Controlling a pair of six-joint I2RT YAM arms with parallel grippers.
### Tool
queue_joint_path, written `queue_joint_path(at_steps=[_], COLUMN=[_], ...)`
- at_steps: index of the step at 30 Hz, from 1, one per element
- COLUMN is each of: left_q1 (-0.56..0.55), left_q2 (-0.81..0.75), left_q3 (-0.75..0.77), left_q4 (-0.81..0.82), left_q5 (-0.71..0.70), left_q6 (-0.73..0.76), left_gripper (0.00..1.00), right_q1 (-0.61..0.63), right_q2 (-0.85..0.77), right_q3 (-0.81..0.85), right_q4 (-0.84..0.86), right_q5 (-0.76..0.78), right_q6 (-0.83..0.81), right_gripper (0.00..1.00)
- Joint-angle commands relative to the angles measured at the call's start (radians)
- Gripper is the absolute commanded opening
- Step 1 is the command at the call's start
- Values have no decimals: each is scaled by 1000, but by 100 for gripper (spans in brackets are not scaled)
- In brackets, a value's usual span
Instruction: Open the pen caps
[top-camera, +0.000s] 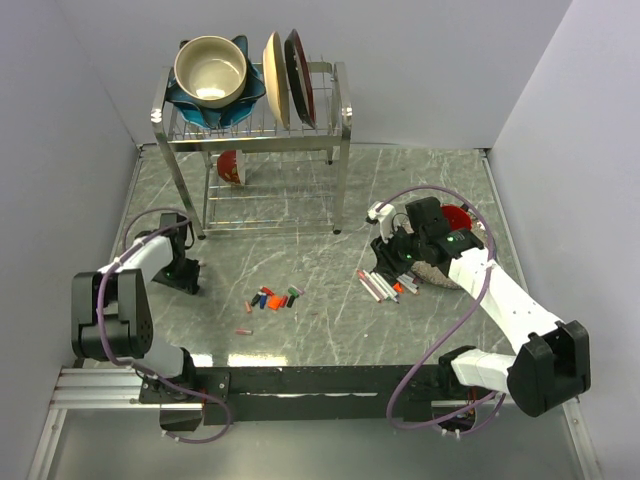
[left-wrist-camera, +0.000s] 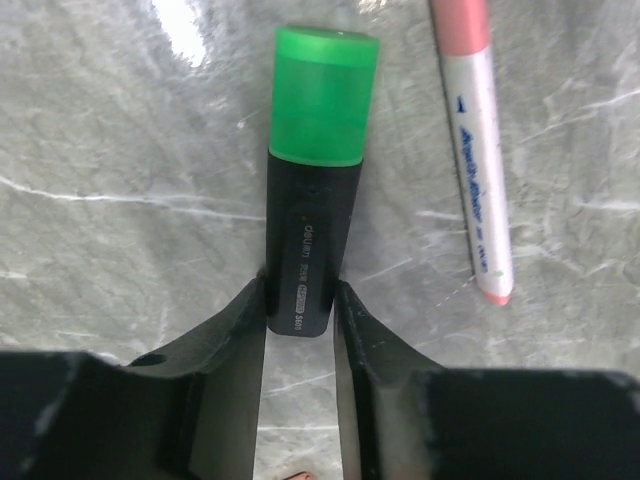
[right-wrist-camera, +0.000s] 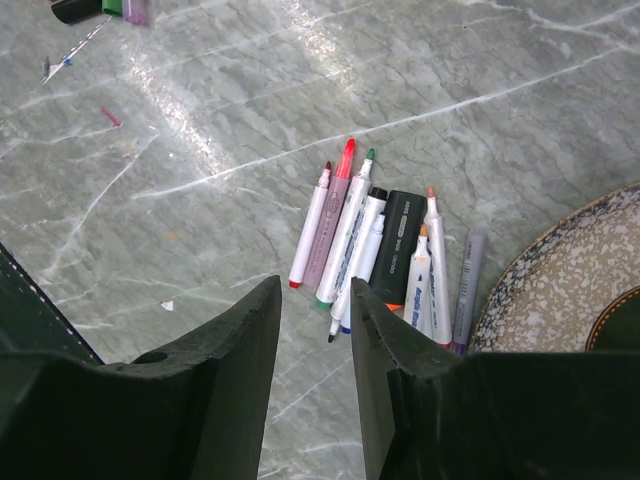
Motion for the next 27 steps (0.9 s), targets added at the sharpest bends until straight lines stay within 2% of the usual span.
queue_joint_path(at_steps=[1, 5, 6, 8, 9, 11, 12, 13, 14, 16, 17, 20, 22, 24, 27], left_q1=[2, 2, 2, 2, 2, 0, -1, -6, -9, -23, -35, -64, -101, -132, -237], left_q2=[-81, -211, -286, -375, -476, -577, -670, -711, -780, -847, -927, -1094, -1150, -1185, -1202], left_q3=[-30, -62, -70, -93, -105, -148, -167, -193, -207, -252, -277, -398, -472, -504, -550], left_q4=[-47, -69, -85, -91, -79, -36, 23, 48, 80, 187, 244, 485, 632, 708, 898], left_q5=[22, 54, 64, 109, 132, 247, 298, 350, 475, 594, 737, 940, 999, 1054, 1032], left_q6=[9, 18, 21, 30, 36, 79, 101, 148, 180, 251, 263, 242, 218, 207, 176], left_gripper=[28, 23, 20, 16, 11, 6, 1, 1, 1, 1, 1, 1, 1, 1, 1], right_q1=[-2, -13, -13, -19, -19, -22, -24, -22, -25, -25, -28, -36, -43, -63, -103], right_q2=[-39, -46, -48, -54, -56, -62, -68, -71, -77, -114, -129, -187, -232, -273, -322], right_q3=[24, 23, 23, 21, 21, 21, 23, 24, 24, 15, 9, -6, -25, -49, -86], right_q4=[27, 27, 27, 26, 24, 23, 17, 15, 12, 23, 29, 47, 78, 121, 187], right_q5=[-9, -20, -23, -36, -41, -64, -72, -87, -116, -157, -203, -251, -299, -352, -429], right_q6=[-19, -22, -24, -27, -28, -37, -40, -46, -56, -62, -69, -76, -70, -48, 1], right_gripper=[42, 42, 42, 42, 42, 42, 42, 42, 42, 42, 42, 43, 46, 47, 53])
